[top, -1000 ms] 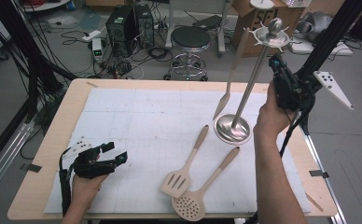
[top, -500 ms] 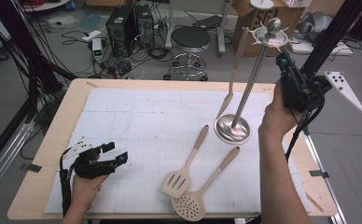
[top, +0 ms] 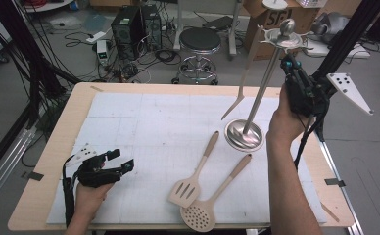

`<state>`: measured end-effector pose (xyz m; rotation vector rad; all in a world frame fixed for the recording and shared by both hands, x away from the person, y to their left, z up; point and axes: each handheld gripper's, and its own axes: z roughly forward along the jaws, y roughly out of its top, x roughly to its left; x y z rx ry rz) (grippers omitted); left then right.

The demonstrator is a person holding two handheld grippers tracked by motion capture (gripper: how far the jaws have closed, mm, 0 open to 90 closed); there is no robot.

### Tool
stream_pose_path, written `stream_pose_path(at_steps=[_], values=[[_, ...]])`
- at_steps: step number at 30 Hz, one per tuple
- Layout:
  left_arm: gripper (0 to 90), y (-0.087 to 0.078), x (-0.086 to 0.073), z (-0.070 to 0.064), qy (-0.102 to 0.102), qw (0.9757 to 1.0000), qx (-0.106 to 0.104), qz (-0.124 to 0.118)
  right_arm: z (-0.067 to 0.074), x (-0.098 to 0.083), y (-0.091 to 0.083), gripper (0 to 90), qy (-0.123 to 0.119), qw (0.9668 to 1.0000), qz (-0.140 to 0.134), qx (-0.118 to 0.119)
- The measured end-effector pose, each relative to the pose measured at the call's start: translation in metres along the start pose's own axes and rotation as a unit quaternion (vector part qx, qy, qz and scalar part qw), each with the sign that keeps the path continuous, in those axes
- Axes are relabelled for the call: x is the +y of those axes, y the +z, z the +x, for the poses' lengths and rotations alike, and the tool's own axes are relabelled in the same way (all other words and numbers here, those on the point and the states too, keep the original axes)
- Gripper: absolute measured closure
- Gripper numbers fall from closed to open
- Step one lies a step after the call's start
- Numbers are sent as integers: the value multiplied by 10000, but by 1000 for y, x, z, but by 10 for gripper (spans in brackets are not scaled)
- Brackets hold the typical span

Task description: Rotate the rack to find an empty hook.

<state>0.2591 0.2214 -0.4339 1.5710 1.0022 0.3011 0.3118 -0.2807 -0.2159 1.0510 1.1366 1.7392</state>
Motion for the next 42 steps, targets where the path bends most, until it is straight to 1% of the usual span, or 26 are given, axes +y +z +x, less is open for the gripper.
stream_pose_path(at_steps=[4, 9, 12, 16, 19, 24, 26, 28, 31, 33, 34, 36, 38, 39, 42], values=[[210, 0, 0, 0, -9, 10000, -7, -1, 4, -1, 4, 900, -34, 10000, 35, 41], [211, -1, 0, 0, 19, 10000, -5, -6, 10, -2, 8, 900, 10, 9999, 90, 73], [210, -1, 0, 1, -10, 10000, 0, -13, 12, -3, 11, 900, 2, 9999, 124, 107], [210, -1, 0, 1, -2, 10000, 2, -13, 16, -4, 19, 900, -18, 9997, 197, 135], [211, -2, 0, 1, -11, 10000, 15, -28, 19, -4, 24, 900, 24, 9996, 236, 139], [210, -4, 0, 2, -48, 10000, 26, -56, 20, -6, 32, 900, 39, 9994, 294, 153], [211, -4, 0, 2, -10, 10000, 32, -41, 21, -6, 34, 900, 33, 9993, 323, 175], [210, -4, 0, 2, -14, 10000, 32, -40, 21, -6, 35, 900, 47, 9991, 373, 180], [211, -4, 0, 2, -23, 10000, 35, -46, 20, -7, 33, 900, 50, 9993, 333, 155], [211, -4, 0, 3, -22, 10000, 42, -43, 19, -9, 27, 900, -12, 9998, 218, -21], [211, -4, 0, 2, -36, 10000, 38, -40, 17, -10, 25, 900, 53, 9998, 188, -58], [211, -4, 0, 2, -40, 10000, 31, -39, 12, -12, 22, 900, 151, 9996, 236, -105], [211, -4, 0, 2, -43, 10000, 21, -43, 5, -14, 19, 900, 195, 9994, 234, -189], [211, -4, 0, 2, -57, 10000, 26, -55, 2, -14, 16, 900, 257, 9992, 215, -215], [211, -4, 0, 2, -60, 10000, 25, -59, -6, -12, 7, 900, 422, 9986, 41, -323]])
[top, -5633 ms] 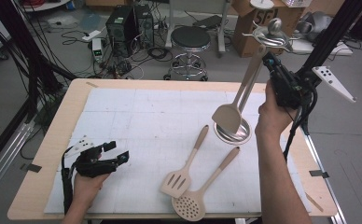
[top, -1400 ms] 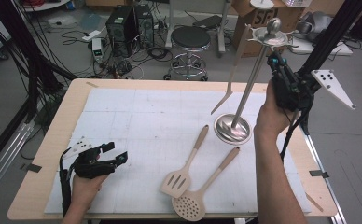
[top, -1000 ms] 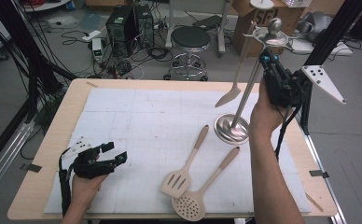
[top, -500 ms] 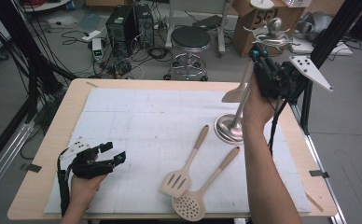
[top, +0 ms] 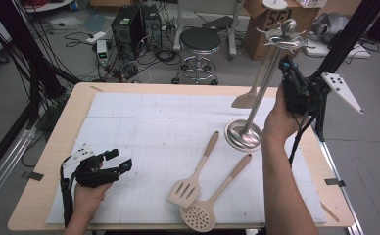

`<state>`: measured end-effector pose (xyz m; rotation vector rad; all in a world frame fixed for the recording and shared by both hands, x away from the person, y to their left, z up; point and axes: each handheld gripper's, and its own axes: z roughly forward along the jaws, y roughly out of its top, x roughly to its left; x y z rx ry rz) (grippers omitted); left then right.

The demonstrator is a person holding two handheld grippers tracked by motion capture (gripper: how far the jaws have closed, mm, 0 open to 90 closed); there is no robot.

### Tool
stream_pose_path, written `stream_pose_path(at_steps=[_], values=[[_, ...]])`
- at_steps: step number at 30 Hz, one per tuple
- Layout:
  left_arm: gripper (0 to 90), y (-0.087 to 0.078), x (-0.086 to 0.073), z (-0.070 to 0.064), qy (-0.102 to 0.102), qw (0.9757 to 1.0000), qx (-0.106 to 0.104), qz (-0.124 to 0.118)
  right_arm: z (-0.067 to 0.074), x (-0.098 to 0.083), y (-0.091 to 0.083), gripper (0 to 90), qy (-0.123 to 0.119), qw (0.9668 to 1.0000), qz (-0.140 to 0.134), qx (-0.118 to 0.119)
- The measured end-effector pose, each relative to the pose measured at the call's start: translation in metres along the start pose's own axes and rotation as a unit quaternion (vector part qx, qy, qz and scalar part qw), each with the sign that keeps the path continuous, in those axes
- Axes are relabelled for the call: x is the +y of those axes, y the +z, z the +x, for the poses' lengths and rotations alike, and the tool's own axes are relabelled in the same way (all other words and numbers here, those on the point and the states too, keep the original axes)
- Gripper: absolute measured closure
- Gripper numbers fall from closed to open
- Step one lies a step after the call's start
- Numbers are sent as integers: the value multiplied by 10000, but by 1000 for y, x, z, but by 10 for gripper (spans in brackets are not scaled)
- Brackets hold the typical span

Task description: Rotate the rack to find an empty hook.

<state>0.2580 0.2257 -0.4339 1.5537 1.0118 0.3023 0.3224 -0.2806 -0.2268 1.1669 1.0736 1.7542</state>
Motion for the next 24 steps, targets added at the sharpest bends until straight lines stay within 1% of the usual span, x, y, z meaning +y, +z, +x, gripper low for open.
stream_pose_path(at_steps=[1, 2, 4, 5, 8, 14, 16, 18, 21, 24], values=[[211, 0, 0, 0, -4, 10000, 2, -2, -2, 2, -2, 900, -2, 9999, -133, 3], [211, 0, 0, 0, 28, 10000, 3, 8, -2, 4, -3, 900, -3, 9998, -191, 0], [211, 1, 0, -1, 12, 10000, -12, 21, -2, 9, -6, 900, -105, 9997, -209, 5], [211, 1, 0, -1, 23, 10000, -17, 25, -1, 11, -6, 900, -171, 9996, -202, -9], [211, 1, 0, -1, 16, 10000, -4, 23, 1, 14, -6, 900, -176, 9997, -194, -33], [211, 2, 0, -1, 30, 10000, -7, 43, 4, 12, -8, 900, -238, 9995, -215, -48], [211, 2, 0, -1, 10, 10000, -13, 43, 6, 11, -7, 900, -384, 9990, -212, -45], [211, 3, 0, -1, 10, 10000, -12, 42, 8, 11, -7, 900, -425, 9989, -203, -40], [211, 2, 0, -1, 32, 10000, -15, 47, 7, 10, -6, 900, -339, 9992, -206, -35], [211, 2, 0, 0, 31, 10000, -8, 46, 9, 9, -5, 900, -388, 9991, -174, -27]])
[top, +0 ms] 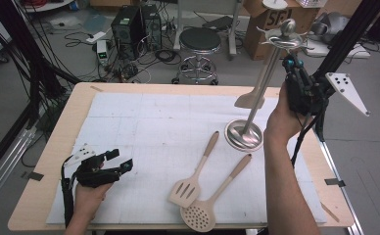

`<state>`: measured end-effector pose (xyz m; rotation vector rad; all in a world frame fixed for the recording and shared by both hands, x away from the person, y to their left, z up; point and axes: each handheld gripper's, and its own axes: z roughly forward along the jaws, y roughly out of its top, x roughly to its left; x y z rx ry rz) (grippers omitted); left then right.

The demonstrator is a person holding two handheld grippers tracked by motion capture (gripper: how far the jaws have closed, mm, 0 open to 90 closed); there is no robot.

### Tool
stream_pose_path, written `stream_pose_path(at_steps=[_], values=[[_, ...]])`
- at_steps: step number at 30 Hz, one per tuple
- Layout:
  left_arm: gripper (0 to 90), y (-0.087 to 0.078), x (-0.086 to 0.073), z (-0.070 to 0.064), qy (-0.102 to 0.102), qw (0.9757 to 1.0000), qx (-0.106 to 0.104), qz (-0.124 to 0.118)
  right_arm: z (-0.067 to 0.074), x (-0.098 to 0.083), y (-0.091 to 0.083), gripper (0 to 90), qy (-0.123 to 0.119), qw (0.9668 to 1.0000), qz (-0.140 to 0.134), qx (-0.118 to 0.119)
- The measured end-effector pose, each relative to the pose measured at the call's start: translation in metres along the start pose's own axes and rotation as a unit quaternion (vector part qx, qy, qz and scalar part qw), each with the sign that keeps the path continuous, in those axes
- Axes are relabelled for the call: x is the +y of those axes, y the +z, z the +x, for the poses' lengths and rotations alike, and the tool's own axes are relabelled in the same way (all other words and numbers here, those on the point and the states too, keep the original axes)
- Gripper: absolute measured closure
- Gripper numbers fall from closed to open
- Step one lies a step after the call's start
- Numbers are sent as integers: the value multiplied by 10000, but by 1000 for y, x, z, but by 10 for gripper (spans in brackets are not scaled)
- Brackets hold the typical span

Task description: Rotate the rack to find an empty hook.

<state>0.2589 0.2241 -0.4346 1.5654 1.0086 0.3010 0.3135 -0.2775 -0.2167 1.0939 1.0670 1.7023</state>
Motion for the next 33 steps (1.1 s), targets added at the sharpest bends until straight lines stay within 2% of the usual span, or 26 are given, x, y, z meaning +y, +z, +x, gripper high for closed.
stream_pose_path(at_steps=[4, 10, 14, 19, 29, 33], values=[[211, 1, 0, -1, -17, 10000, -16, -6, 1, -1, 0, 900, 109, 9999, -56, 1], [211, 0, 0, 0, 5, 10000, 4, 6, 6, -2, 3, 900, 81, 9999, -13, 73], [211, 0, 0, 0, 9, 10000, -11, 0, 12, -3, 5, 900, -61, 9999, 71, 144], [211, -1, 1, 0, 8, 10000, 12, -32, 14, -4, 13, 900, -82, 9995, 246, 192], [211, -2, 0, 0, -18, 10000, 13, -38, 18, -2, 19, 900, -292, 9985, 363, 288], [211, -3, 0, 1, -28, 10000, 12, -54, 15, -5, 14, 874, -221, 9987, 336, 312]])
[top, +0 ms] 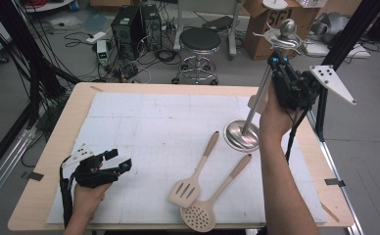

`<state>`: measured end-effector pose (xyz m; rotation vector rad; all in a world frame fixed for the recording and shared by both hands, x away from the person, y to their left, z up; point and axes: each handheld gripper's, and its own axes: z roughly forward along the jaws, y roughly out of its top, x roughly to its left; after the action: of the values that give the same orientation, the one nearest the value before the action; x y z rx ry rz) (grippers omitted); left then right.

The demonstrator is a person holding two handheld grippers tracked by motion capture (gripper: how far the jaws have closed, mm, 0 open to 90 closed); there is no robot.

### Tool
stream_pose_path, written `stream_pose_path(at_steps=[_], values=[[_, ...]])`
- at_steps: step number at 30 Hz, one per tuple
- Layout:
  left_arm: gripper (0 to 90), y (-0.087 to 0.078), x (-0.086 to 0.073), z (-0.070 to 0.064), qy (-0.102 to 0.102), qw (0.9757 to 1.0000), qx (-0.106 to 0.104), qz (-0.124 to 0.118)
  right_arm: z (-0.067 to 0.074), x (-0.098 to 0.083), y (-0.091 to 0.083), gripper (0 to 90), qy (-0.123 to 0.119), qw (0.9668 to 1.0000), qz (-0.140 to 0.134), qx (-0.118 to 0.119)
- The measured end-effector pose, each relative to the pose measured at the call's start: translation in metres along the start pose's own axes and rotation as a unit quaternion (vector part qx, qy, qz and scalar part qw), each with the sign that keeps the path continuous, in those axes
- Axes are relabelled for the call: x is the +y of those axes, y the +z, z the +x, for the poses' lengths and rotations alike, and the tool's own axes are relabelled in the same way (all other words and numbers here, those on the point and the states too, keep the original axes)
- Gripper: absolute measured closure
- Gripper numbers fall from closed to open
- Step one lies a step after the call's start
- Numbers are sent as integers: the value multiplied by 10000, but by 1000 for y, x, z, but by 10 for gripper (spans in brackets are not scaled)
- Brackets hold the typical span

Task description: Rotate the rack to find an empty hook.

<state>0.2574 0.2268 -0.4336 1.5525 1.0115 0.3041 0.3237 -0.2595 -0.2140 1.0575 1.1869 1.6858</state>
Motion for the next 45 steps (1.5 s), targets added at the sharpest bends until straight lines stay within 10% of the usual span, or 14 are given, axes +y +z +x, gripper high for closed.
stream_pose_path(at_steps=[8, 14, 20, 45], values=[[211, 1, 0, -1, 31, 10000, -17, 33, -10, -11, -15, 786, 31, 9999, 57, 108], [211, 2, 0, -2, 40, 10000, -15, 49, -15, -16, -19, 464, 58, 9993, 233, 284], [211, 2, -1, -1, 43, 10000, -22, 48, -19, -23, -25, 350, 158, 9985, 392, 354], [211, 7, 0, -2, 9, 9999, -167, -7, -30, -59, -68, 234, -118, 9898, 1134, 849]])
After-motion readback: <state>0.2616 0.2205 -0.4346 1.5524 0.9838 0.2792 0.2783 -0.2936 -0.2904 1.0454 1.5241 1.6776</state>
